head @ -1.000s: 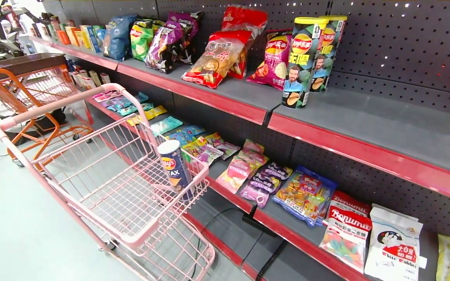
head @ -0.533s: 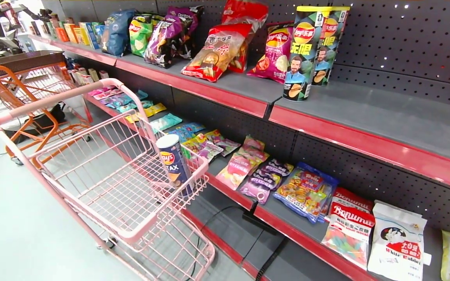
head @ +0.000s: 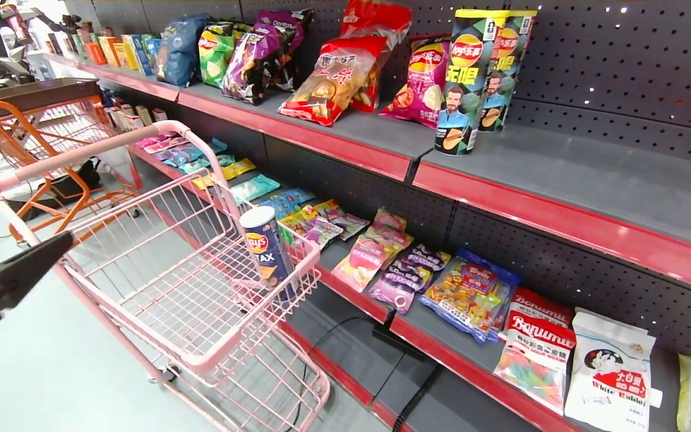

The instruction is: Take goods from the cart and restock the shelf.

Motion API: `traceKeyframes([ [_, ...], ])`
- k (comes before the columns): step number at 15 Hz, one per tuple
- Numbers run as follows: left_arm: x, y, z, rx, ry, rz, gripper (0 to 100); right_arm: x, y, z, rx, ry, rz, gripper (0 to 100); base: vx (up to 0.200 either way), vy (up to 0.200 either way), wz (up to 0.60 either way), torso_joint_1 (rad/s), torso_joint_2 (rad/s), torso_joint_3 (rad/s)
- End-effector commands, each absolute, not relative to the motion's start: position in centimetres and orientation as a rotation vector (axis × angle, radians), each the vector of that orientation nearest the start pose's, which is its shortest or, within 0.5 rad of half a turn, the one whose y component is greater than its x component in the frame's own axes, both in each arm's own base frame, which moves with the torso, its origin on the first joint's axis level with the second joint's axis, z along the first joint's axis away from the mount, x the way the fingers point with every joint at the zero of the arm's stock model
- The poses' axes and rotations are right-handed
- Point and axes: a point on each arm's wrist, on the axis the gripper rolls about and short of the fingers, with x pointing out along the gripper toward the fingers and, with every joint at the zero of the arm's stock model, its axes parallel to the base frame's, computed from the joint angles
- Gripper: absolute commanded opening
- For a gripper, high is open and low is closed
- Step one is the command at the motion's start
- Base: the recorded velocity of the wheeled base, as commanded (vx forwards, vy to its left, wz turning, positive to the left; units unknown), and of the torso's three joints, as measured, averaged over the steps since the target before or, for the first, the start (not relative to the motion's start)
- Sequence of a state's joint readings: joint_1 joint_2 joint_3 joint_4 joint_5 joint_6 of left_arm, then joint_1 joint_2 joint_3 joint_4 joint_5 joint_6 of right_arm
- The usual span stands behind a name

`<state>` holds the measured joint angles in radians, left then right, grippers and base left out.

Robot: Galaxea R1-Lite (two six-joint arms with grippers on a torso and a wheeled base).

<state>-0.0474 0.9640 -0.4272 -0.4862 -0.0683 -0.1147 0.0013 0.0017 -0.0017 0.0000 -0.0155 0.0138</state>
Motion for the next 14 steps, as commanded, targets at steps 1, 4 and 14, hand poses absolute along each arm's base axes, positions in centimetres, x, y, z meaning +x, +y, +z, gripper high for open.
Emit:
traceKeyframes([
  [1, 25.2, -1.7, 15.3, -0.137, 0.259, -0.175, 100, -2.3, 0.0, 7.6, 0.014, 0.001, -0.014, 100, 0.000, 0.000, 0.00, 0.000, 0.00, 0.000],
  [4, 29.9, -1.9, 14.1, -0.138, 0.270, -0.177, 100, -2.3, 0.0, 7.6, 0.014, 0.001, -0.014, 100, 0.000, 0.000, 0.00, 0.000, 0.00, 0.000],
  [14, 34.9, -3.6, 10.2, -0.091, 0.320, -0.328, 100, -2.3, 0.0, 7.6, 0.012, 0.001, -0.014, 100, 0.000, 0.000, 0.00, 0.000, 0.00, 0.000],
])
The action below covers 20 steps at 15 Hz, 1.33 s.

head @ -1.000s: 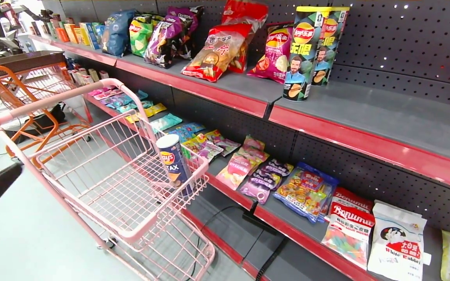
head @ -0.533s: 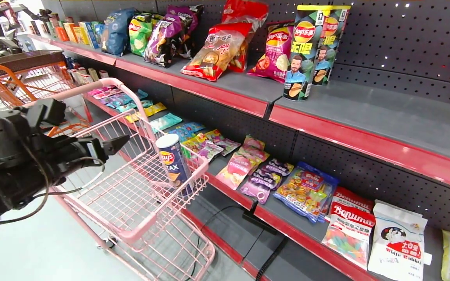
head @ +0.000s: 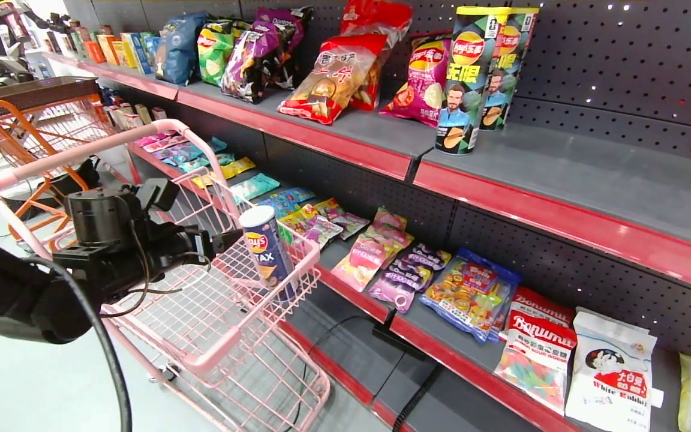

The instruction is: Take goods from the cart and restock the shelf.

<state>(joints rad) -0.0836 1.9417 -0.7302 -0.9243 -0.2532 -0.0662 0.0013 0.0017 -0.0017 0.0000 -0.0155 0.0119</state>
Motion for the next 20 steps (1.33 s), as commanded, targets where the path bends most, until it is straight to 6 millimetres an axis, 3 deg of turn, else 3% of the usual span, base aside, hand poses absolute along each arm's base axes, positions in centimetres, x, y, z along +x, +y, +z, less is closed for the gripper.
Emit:
traceKeyframes([
  [1, 35.5, -4.0, 10.2, -0.089, 0.310, -0.339, 100, -2.3, 0.0, 7.6, 0.012, 0.001, -0.014, 100, 0.000, 0.000, 0.00, 0.000, 0.00, 0.000],
  [3, 37.1, -4.6, 9.4, -0.090, 0.309, -0.371, 100, -2.3, 0.0, 7.6, 0.009, 0.003, -0.014, 100, 0.000, 0.000, 0.00, 0.000, 0.00, 0.000],
  [11, 39.8, -6.1, 5.7, -0.073, 0.317, -0.417, 100, -2.3, 0.0, 7.6, 0.006, 0.003, -0.014, 100, 0.000, 0.000, 0.00, 0.000, 0.00, 0.000],
  [20, 41.2, -7.3, 5.0, -0.069, 0.305, -0.439, 100, -2.3, 0.0, 7.6, 0.005, 0.003, -0.012, 100, 0.000, 0.000, 0.00, 0.000, 0.00, 0.000],
])
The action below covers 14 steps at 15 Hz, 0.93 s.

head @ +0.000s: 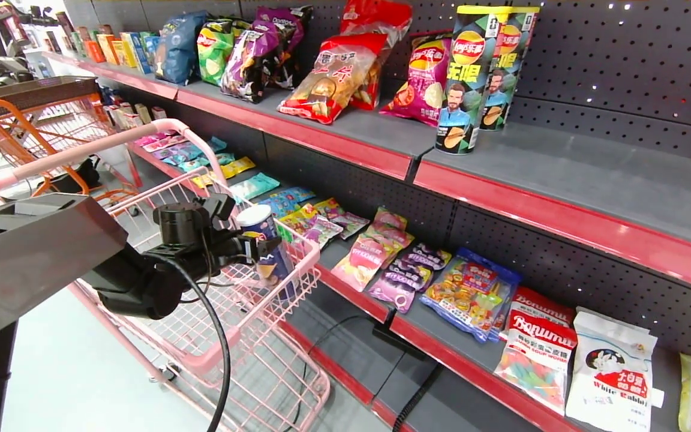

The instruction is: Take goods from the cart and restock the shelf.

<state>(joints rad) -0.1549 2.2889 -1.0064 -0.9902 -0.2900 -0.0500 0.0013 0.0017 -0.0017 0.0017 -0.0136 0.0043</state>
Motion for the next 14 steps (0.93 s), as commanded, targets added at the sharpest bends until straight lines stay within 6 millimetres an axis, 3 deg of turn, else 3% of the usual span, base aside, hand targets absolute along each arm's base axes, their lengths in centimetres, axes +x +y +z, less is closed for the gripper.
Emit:
traceKeyframes([
  [1, 41.4, -7.4, 5.1, -0.067, 0.297, -0.439, 100, -2.3, 0.0, 7.6, 0.005, 0.003, -0.012, 100, 0.000, 0.000, 0.00, 0.000, 0.00, 0.000],
  [2, 41.4, -7.5, 5.1, -0.067, 0.295, -0.441, 100, -2.3, 0.0, 7.6, 0.005, 0.003, -0.012, 100, 0.000, 0.000, 0.00, 0.000, 0.00, 0.000],
  [3, 41.6, -7.6, 5.0, -0.065, 0.292, -0.441, 0, -2.3, 0.0, 7.6, 0.005, 0.003, -0.012, 100, 0.000, 0.000, 0.00, 0.000, 0.00, 0.000],
  [5, 41.5, -7.8, 5.1, -0.064, 0.291, -0.444, 0, -2.3, 0.0, 7.6, 0.005, 0.003, -0.012, 100, 0.000, 0.000, 0.00, 0.000, 0.00, 0.000],
  [9, 39.5, -6.4, 8.8, -0.067, 0.267, -0.421, 0, -2.3, 0.0, 7.6, 0.005, 0.003, -0.012, 100, 0.000, 0.000, 0.00, 0.000, 0.00, 0.000],
  [11, 34.8, -4.1, 15.0, -0.082, 0.283, -0.382, 0, -2.3, 0.0, 7.6, 0.005, 0.003, -0.012, 100, 0.000, 0.000, 0.00, 0.000, 0.00, 0.000],
  [13, 30.3, -2.4, 19.3, -0.087, 0.234, -0.377, 0, -2.3, 0.0, 7.6, 0.005, 0.003, -0.012, 100, 0.000, 0.000, 0.00, 0.000, 0.00, 0.000],
  [14, 26.7, -1.6, 21.5, -0.088, 0.209, -0.380, 0, -2.3, 0.0, 7.6, 0.006, 0.002, -0.011, 100, 0.000, 0.000, 0.00, 0.000, 0.00, 0.000],
])
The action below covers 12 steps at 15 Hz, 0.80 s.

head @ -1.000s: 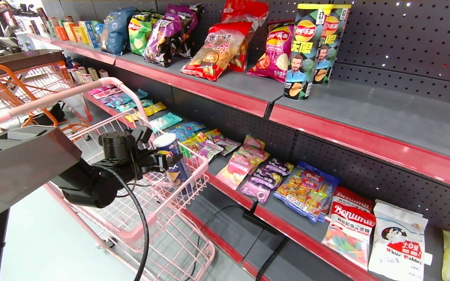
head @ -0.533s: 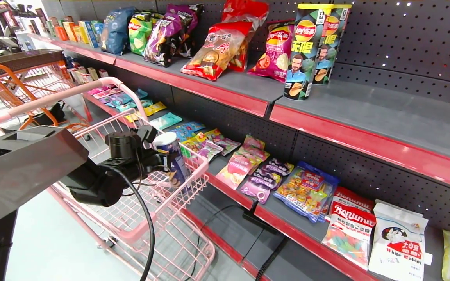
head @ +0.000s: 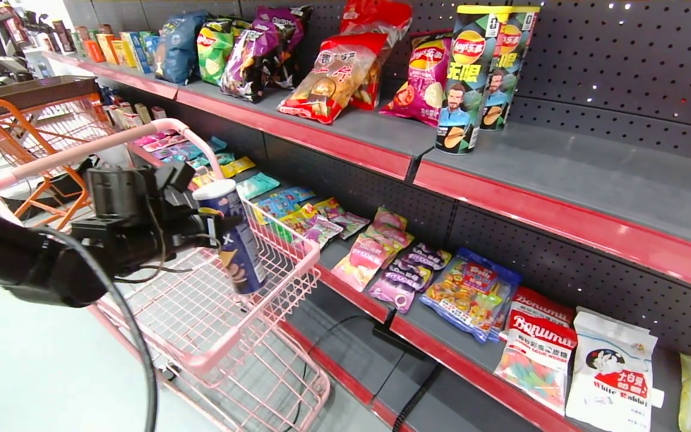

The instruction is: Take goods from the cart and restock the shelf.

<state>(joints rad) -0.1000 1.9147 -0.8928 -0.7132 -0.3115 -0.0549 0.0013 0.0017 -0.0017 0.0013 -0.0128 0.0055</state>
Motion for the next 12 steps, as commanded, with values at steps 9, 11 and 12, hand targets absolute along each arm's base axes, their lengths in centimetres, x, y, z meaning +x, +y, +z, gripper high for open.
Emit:
traceKeyframes([
  [9, 7.0, -1.0, 24.1, -0.053, 0.138, -0.398, 0, -2.3, 0.0, 7.6, 0.006, 0.002, -0.011, 100, 0.000, 0.000, 0.00, 0.016, -0.06, -0.039],
  [11, 5.5, -0.9, 23.5, -0.041, 0.112, -0.397, 0, -2.3, 0.0, 7.6, 0.006, 0.002, -0.011, 100, 0.000, 0.000, 0.00, 0.141, -0.45, -0.298],
  [12, 4.8, -0.9, 23.0, -0.030, 0.116, -0.396, 0, -2.3, 0.0, 7.6, 0.006, 0.002, -0.011, 100, 0.000, 0.000, 0.00, 0.173, -0.51, -0.325],
])
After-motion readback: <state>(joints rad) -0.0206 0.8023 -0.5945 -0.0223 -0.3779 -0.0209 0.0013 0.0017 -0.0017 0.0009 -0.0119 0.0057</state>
